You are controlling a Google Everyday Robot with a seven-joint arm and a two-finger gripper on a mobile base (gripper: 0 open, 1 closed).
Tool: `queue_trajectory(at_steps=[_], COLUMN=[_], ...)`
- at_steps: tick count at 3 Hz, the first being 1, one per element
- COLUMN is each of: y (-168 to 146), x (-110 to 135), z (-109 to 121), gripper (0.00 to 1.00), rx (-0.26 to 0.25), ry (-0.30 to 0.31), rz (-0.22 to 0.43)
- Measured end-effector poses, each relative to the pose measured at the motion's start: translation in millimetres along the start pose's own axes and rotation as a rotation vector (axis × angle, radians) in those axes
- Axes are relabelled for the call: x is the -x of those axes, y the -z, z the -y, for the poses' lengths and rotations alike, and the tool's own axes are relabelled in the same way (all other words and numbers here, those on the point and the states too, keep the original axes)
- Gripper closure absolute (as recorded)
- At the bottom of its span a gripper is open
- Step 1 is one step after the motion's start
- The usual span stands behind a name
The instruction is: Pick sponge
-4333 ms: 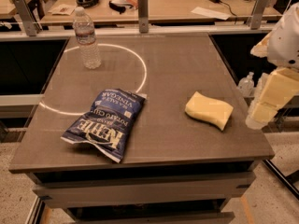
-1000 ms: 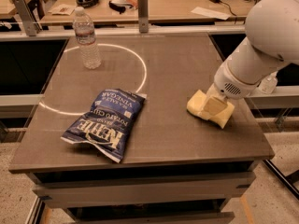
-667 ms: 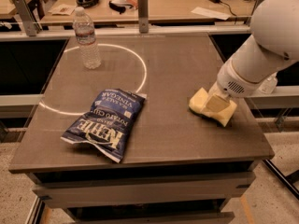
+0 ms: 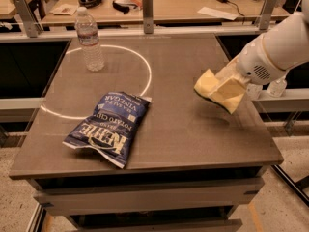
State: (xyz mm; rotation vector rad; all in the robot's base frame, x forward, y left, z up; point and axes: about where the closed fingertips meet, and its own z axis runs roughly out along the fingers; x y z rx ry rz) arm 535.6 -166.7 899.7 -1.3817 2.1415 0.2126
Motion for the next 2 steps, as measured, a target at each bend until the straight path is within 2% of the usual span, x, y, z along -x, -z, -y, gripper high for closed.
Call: queue_trajectory(at_steps=[1, 2], y=[23.4, 33.2], x=[18.3, 35.7], z=[8.3, 4.1], gripper=[1.0, 1.0], rx=[0.036, 0.056], ry=[0.045, 0.047], rz=[0.208, 0.292])
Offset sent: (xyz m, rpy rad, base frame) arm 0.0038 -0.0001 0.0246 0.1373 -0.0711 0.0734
